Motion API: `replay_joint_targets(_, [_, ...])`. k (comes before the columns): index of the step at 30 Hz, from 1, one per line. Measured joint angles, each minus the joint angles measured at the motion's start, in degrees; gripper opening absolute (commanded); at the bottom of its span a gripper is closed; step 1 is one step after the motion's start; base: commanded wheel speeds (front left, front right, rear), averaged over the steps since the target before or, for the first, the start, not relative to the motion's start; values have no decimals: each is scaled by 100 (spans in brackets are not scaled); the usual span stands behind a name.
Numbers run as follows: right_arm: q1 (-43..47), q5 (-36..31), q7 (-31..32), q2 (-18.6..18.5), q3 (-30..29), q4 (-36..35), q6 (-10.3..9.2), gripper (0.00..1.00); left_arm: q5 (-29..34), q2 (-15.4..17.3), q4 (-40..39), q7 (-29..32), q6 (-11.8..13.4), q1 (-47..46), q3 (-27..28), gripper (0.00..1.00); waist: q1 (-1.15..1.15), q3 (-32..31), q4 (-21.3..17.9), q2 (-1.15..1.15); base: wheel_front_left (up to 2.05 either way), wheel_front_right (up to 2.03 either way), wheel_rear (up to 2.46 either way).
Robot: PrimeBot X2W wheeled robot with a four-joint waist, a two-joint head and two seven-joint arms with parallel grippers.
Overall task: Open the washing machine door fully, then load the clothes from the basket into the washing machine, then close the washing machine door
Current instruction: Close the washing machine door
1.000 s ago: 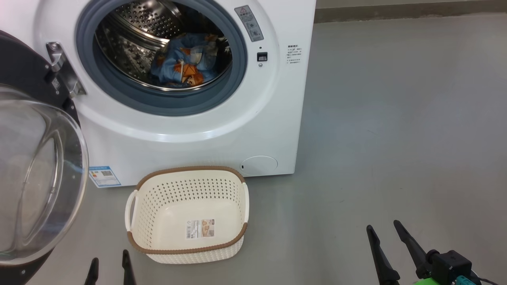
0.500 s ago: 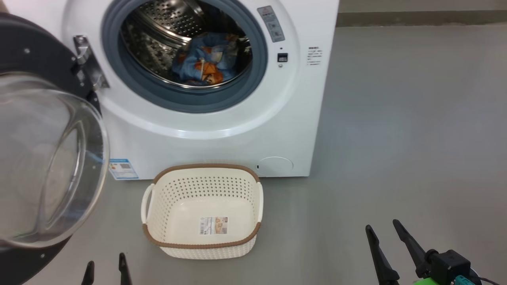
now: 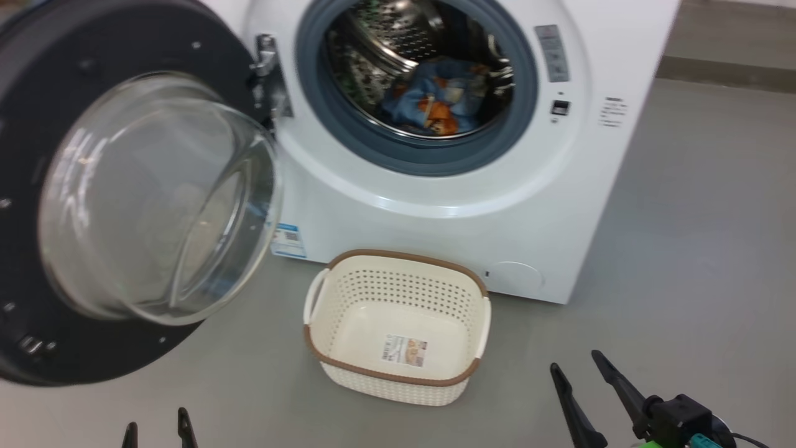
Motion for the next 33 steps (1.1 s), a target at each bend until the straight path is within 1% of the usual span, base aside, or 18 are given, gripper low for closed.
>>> replay_joint_targets(6, [-148, 47, 0, -12, 288, 23, 0, 100, -49, 0, -189, 0, 144, 125, 87, 100, 0, -73, 586, 0, 0, 0, 0])
replay_joint_targets(11, [-474, 107, 0, -56, 641, 126, 0, 100, -223, 8, -430, -1, 279, 231, 245, 100, 0, -68, 921, 0, 0, 0, 0])
replay_joint_targets(15, [-610, 152, -1, -104, 827, 210, 0, 100, -250, 12, -597, -1, 337, 303, 266, 100, 0, -7, 1050, 0, 0, 0, 0])
replay_joint_targets(18, [-645, 167, 0, -143, 861, 275, 0, 100, -264, 12, -634, -1, 385, 403, 297, 100, 0, 43, 1092, 0, 0, 0, 0])
replay_joint_targets(22, [-728, 190, 0, -164, 903, 291, 0, 100, -276, 12, -687, -1, 387, 447, 313, 100, 0, 67, 1111, 0, 0, 0, 0])
replay_joint_targets(23, [-728, 191, 0, -164, 923, 296, 0, 100, -323, 12, -694, -1, 396, 447, 313, 85, 0, 68, 1112, 0, 0, 0, 0])
replay_joint_targets(24, [-728, 191, 0, -164, 946, 301, 0, 100, -360, 12, -697, -1, 416, 447, 316, 34, 0, 68, 1111, 0, 0, 0, 0])
replay_joint_targets(25, [-728, 191, 0, -165, 968, 304, 0, 100, -397, 12, -705, -1, 435, 447, 326, 0, 0, 68, 1111, 0, 0, 0, 0])
replay_joint_targets(31, [-728, 193, 0, -164, 975, 315, 0, 100, -714, 12, -738, -1, 434, 447, 413, 0, 0, 64, 1106, 0, 0, 0, 0])
replay_joint_targets(33, [-726, 193, 0, -164, 967, 315, 0, 100, -1001, 8, -778, -1, 417, 446, 469, 0, 0, 64, 1107, 0, 0, 0, 0])
